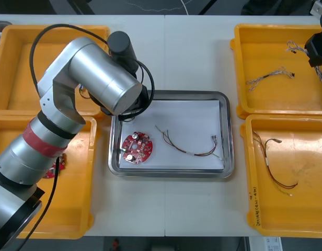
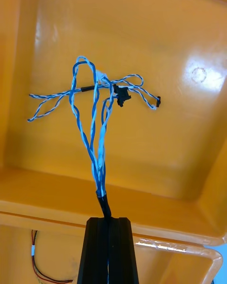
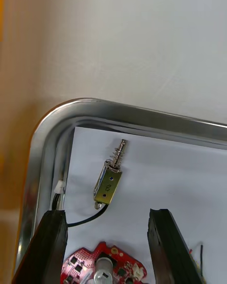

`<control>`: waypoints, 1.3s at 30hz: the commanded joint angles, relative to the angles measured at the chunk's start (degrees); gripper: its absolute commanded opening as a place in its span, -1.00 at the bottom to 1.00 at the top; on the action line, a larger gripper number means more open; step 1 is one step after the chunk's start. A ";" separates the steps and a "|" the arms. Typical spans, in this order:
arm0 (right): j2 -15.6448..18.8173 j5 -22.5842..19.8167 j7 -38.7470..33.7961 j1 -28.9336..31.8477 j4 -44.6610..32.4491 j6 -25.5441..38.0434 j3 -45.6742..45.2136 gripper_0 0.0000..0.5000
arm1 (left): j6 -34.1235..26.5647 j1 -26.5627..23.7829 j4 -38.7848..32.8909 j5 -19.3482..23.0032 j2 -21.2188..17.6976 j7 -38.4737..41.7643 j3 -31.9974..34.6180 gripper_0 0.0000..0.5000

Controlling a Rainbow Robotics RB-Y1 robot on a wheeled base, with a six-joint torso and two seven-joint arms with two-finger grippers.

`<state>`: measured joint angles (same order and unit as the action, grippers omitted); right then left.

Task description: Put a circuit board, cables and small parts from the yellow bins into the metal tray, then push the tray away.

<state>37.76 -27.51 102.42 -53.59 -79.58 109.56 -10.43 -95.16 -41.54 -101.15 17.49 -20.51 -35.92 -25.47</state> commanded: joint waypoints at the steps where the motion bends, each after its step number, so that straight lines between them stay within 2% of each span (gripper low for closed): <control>1: 1.97 -1.23 6.74 -2.75 -4.18 0.44 -0.91 -1.00 | -3.19 0.14 -5.19 2.11 -0.58 2.69 4.37 1.00; 8: 1.18 -2.73 13.24 -2.75 -8.66 0.44 0.41 -1.00 | -9.08 -2.50 -7.48 6.68 -3.48 1.46 8.50 1.00; 12: 0.03 -3.70 14.12 -2.75 -12.71 0.44 2.26 -1.00 | -11.18 -3.46 -8.27 8.79 -5.15 0.67 10.35 1.00; 19: -1.46 -10.99 13.24 -2.66 -18.60 0.44 6.74 -1.00 | -12.59 -4.17 -8.45 13.54 -9.20 -3.63 14.04 1.00; 23: -3.75 -14.77 13.59 -2.66 -21.32 0.44 8.76 -1.00 | -13.03 -4.17 -8.36 17.23 -12.45 -7.50 16.50 1.00; 28: -6.30 -15.47 13.95 -2.66 -25.10 0.44 12.80 -1.00 | -14.26 -4.17 -8.18 21.71 -16.05 -12.25 19.14 1.00; 32: -9.46 -14.51 13.86 -2.66 -27.12 0.44 16.06 -1.00 | -14.52 -4.17 -6.69 26.02 -19.13 -16.91 22.04 1.00; 37: -12.27 -14.24 13.95 -2.14 -27.47 0.44 19.40 -1.00 | -14.44 -4.17 -3.52 27.87 -21.15 -23.94 24.85 1.00; 39: -13.06 -13.45 13.95 -0.20 -29.14 0.44 20.98 -1.00 | -14.35 -4.17 -1.50 28.22 -21.85 -27.54 26.26 1.00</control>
<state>26.59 -42.02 115.09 -53.57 -105.10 109.83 7.93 -109.17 -43.15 -104.56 44.77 -39.27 -59.07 -2.30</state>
